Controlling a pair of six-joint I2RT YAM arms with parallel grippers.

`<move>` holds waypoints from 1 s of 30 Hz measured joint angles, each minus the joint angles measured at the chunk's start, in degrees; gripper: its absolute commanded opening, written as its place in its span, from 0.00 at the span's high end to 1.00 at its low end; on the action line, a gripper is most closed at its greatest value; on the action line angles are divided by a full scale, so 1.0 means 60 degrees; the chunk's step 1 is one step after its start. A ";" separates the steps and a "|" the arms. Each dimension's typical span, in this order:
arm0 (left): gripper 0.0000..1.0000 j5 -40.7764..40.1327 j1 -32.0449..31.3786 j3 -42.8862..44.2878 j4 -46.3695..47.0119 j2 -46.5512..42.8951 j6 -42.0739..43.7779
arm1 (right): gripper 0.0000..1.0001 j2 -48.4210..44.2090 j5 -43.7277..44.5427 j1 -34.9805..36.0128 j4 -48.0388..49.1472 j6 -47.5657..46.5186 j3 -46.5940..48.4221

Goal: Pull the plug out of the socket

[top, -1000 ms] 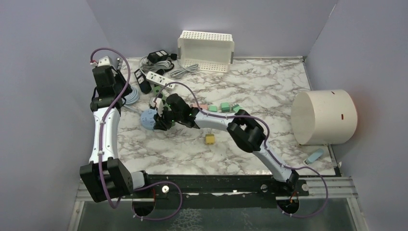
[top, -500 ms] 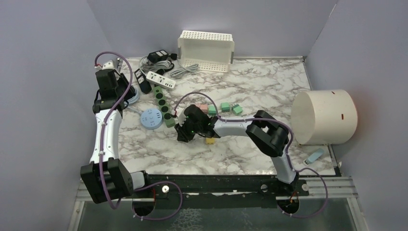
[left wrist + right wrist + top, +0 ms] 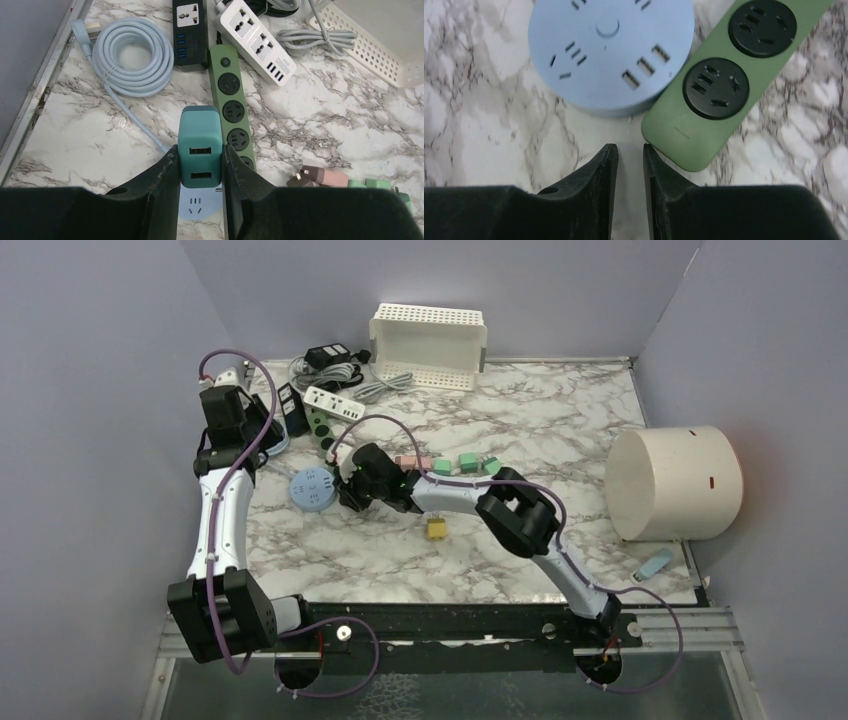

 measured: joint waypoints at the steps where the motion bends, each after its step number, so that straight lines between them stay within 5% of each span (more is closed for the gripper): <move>1: 1.00 0.0011 0.0000 -0.0022 0.0004 0.0000 0.0004 | 0.68 0.0262 -0.0018 0.0004 -0.0040 -0.0117 0.0412; 10: 1.00 0.0109 0.0000 -0.0058 -0.0025 0.0000 0.0055 | 0.68 0.3126 -0.0984 0.0022 -0.1410 -0.0539 0.5344; 15: 1.00 0.0328 0.0000 -0.0058 -0.0033 -0.0004 0.0076 | 0.66 0.3326 -0.1479 0.0007 -0.1610 -0.0576 0.5734; 18: 1.00 0.0776 -0.0015 -0.0062 0.0047 -0.0004 0.0084 | 0.62 0.2222 -0.1723 -0.0058 -0.1191 -0.0535 0.3912; 23: 1.00 0.1341 -0.0641 -0.0528 0.0586 0.0000 0.0109 | 0.58 -0.1504 -0.2197 -0.0477 0.0248 0.0262 -0.1333; 30: 1.00 0.3078 -0.2120 -0.1596 0.0896 0.0240 0.0142 | 0.51 -0.7162 -0.2025 -0.3042 0.2357 0.1351 -0.5373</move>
